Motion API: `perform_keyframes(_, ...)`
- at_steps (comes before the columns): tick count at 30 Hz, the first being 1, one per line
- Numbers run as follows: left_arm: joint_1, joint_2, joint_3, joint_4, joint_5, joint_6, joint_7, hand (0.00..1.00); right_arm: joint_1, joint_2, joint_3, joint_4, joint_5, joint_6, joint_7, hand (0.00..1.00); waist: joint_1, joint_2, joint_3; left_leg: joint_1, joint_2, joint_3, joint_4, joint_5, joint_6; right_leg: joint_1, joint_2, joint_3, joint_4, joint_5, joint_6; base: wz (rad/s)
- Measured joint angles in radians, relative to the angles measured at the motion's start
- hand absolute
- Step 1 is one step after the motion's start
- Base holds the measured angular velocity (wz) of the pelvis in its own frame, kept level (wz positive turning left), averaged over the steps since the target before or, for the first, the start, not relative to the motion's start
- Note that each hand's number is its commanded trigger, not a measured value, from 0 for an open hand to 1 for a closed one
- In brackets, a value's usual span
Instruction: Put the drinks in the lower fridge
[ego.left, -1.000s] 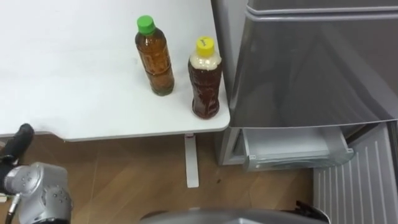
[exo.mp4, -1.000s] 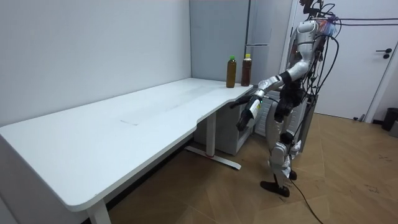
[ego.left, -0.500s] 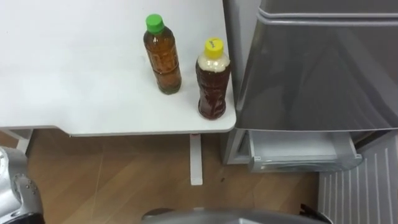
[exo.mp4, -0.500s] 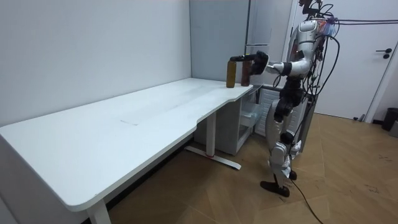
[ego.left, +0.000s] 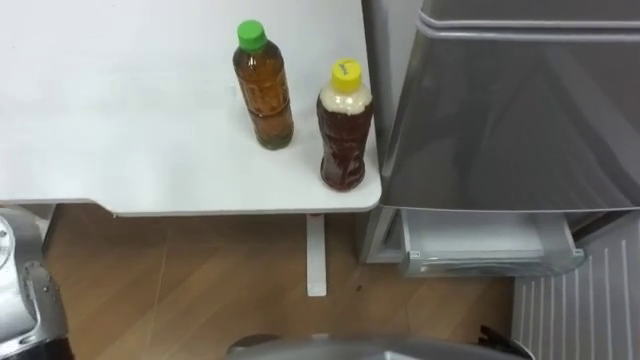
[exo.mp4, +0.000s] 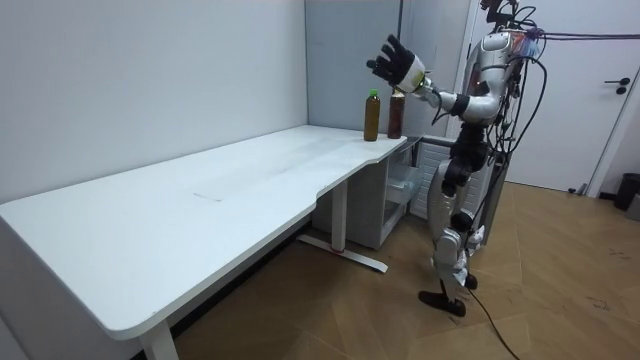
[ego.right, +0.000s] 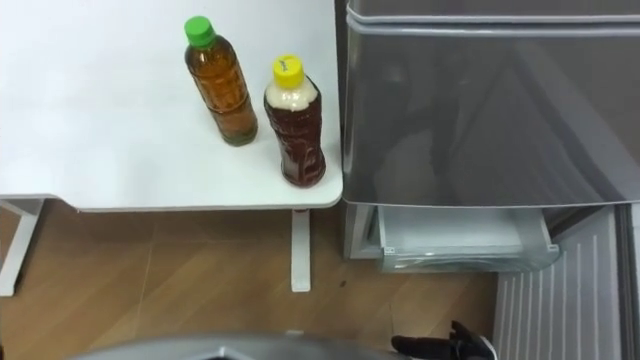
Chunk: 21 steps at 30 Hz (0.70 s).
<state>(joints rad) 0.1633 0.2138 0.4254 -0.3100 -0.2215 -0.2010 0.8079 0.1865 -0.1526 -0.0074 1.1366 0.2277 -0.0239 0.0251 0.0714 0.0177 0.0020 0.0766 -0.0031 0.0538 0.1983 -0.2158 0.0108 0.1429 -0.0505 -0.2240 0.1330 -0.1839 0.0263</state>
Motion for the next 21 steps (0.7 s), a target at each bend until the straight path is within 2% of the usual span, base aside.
perform_keyframes(1,0.0,0.0,-0.021,-0.025,0.0,0.005,-0.041,0.0,-0.004,0.0,0.0,0.001,-0.001,0.0,0.007,0.0,-0.006,0.0,0.0031,-0.003,0.0,-0.003,0.002,0.0,0.0,-0.002,0.0,0.001,0.0,0.0,0.0,0.06)
perform_keyframes(4,-0.004,0.001,-0.069,-0.087,0.0,0.008,-0.157,0.0,-0.02,-0.003,0.0,0.022,-0.002,-0.008,0.026,0.0,-0.017,0.001,0.0048,-0.007,0.0,-0.004,0.002,0.0,0.0,-0.004,0.0,0.001,0.0,0.0,0.0,0.01)
perform_keyframes(7,-0.023,0.001,-0.132,-0.095,0.0,0.009,-0.258,0.0,-0.041,-0.01,0.006,0.039,-0.006,-0.011,0.046,0.0,-0.036,0.0,0.0081,-0.012,-0.001,-0.009,0.005,0.0,0.0,-0.006,-0.001,-0.005,0.001,0.0,0.0,0.04)
perform_keyframes(10,-0.037,0.0,-0.199,-0.102,-0.001,0.035,-0.364,0.0,-0.064,-0.011,0.006,0.069,-0.006,-0.014,0.054,0.0,-0.045,-0.001,0.0064,-0.024,0.0,-0.009,0.007,0.0,0.0,-0.019,0.0,-0.008,0.004,0.0,0.0,0.01)
perform_keyframes(13,-0.067,0.0,-0.22,-0.104,-0.005,0.054,-0.48,0.0,-0.078,-0.014,0.005,0.092,-0.026,-0.019,0.073,0.0,-0.061,-0.003,0.0054,-0.032,0.0,-0.008,0.008,0.001,0.0,-0.02,0.0,-0.007,0.006,0.0,-0.001,0.0)
perform_keyframes(17,-0.071,-0.005,-0.25,-0.151,-0.058,0.086,-0.624,0.0,-0.09,-0.015,0.006,0.102,-0.038,-0.019,0.09,0.0,-0.07,-0.006,0.0058,-0.024,-0.001,-0.007,0.008,0.001,0.0,-0.015,-0.001,0.0,0.003,0.0,-0.001,-0.01)
perform_keyframes(21,-0.088,-0.009,-0.287,-0.187,-0.072,0.106,-0.72,0.0,-0.091,-0.015,0.007,0.106,-0.038,-0.019,0.1,0.0,-0.075,-0.008,0.0059,-0.019,0.0,-0.006,0.006,0.001,0.0,-0.016,0.0,0.005,0.003,0.0,0.0,0.0)
